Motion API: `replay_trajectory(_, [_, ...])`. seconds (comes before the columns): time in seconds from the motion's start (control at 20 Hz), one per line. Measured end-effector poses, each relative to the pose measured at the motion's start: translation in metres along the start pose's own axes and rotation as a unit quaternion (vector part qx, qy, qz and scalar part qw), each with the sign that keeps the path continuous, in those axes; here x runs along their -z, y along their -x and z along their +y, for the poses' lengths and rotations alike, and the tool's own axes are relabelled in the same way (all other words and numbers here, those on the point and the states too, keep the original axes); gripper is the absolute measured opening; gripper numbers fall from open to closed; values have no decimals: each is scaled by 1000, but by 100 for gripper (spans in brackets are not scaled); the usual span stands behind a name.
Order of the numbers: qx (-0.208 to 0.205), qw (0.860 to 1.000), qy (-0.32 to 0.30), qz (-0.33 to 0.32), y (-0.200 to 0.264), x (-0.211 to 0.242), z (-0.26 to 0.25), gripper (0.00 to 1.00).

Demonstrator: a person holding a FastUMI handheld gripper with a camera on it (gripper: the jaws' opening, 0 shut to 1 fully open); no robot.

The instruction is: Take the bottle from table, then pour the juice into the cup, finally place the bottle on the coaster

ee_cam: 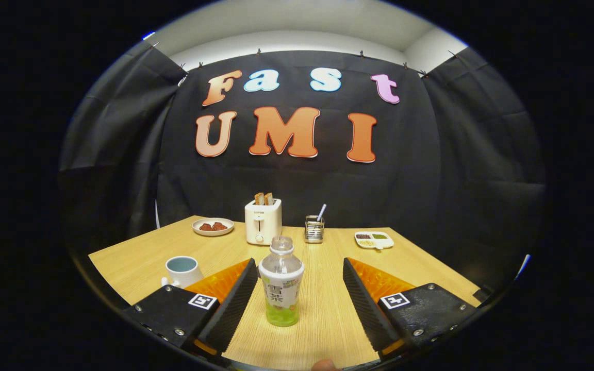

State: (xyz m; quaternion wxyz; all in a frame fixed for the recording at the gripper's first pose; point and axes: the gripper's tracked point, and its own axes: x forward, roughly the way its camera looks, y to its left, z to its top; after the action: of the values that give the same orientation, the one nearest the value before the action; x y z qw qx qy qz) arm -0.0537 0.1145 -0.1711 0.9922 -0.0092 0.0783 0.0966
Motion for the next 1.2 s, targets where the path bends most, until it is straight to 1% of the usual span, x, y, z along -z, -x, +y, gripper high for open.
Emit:
replay_trajectory(0.15, [-5, 999, -27, 18, -7, 26, 7, 99])
replay_trajectory(0.25, [-3, 999, -32, 34, -14, 45, 8, 99])
replay_trajectory(0.35, [12, 998, -37, 45, -20, 59, 2, 99])
replay_trajectory(0.45, [17, 997, -56, 56, -25, 72, 2, 99])
replay_trajectory(0.65, [5, 995, -72, 70, -36, 85, 11, 99])
replay_trajectory(0.9, [0, 995, -66, 80, -53, 92, 22, 97])
replay_trajectory(1.0, [0, 994, -69, 83, -61, 93, 24, 93])
replay_trajectory(1.15, [-1, 992, -84, 92, -72, 97, 30, 82])
replay_trajectory(1.2, [2, 992, -85, 95, -75, 98, 30, 80])
